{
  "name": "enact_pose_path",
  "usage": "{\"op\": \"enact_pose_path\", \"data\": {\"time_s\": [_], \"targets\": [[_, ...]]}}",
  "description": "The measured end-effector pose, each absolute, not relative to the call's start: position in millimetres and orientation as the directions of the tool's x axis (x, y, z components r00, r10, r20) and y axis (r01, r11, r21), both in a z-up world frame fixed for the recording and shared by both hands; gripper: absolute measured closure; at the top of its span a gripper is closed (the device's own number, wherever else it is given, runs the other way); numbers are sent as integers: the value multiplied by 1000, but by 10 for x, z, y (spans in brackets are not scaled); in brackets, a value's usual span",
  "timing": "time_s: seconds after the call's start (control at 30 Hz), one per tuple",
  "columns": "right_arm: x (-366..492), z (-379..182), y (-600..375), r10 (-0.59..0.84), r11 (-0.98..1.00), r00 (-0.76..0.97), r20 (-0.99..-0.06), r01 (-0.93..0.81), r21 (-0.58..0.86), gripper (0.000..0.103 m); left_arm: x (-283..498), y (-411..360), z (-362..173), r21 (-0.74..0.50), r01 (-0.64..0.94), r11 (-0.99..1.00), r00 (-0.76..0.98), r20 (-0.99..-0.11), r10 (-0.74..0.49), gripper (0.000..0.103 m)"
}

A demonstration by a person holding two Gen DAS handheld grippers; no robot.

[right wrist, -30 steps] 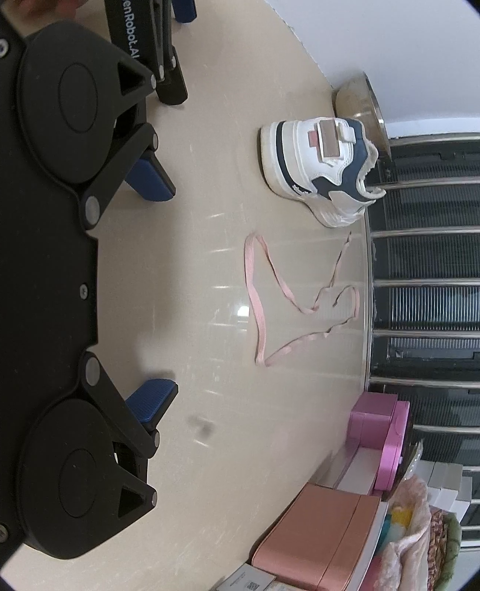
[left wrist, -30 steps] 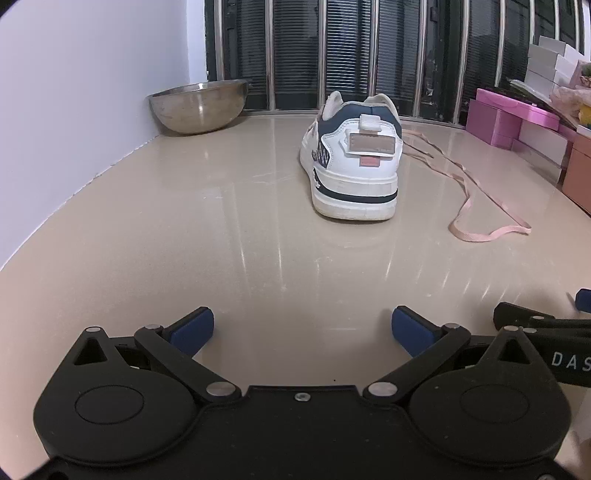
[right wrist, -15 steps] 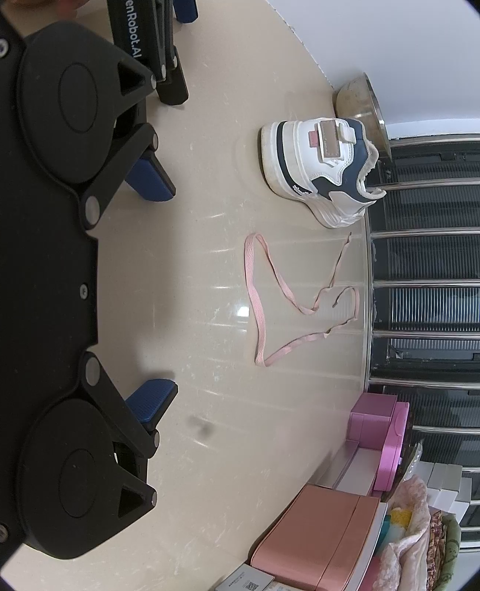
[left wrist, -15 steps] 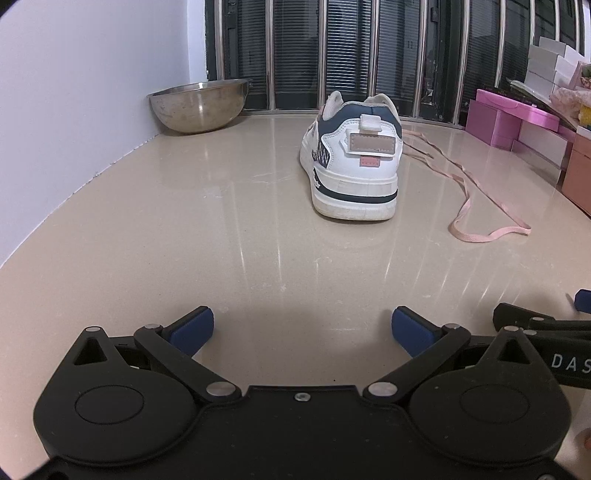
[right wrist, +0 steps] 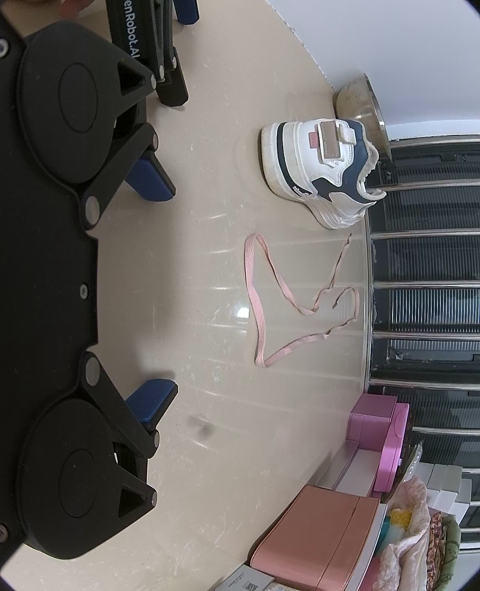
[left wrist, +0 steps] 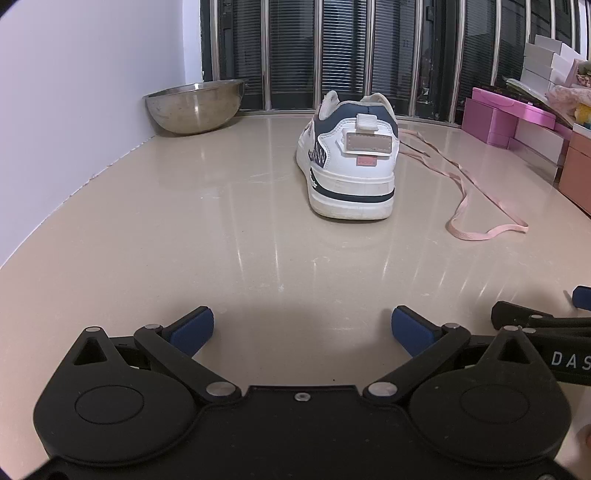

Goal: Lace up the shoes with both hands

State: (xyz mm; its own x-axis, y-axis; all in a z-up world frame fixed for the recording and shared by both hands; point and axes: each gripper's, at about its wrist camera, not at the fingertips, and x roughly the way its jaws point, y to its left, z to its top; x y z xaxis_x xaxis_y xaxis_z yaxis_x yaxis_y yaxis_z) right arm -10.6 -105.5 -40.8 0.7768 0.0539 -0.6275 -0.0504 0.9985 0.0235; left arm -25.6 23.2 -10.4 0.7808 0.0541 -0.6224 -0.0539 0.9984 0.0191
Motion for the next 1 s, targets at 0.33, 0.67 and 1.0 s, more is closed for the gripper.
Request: {"op": "enact_pose_path", "data": {"time_s": [0.33,0.67,1.0], "targets": [[-105,-407,-1056,58,998,776,-628,-55,23,0,-249,234,-106,19,-44,999,781,-622,46,0],[-106,-409,-1054,56,998,777,-628,-54,23,0,-250,233,-106,17,-43,999,781,-623,44,0],[-103,-408,-1047,56,998,777,-628,-53,24,0,-247,238,-108,17,-42,999,781,-623,43,0]]}}
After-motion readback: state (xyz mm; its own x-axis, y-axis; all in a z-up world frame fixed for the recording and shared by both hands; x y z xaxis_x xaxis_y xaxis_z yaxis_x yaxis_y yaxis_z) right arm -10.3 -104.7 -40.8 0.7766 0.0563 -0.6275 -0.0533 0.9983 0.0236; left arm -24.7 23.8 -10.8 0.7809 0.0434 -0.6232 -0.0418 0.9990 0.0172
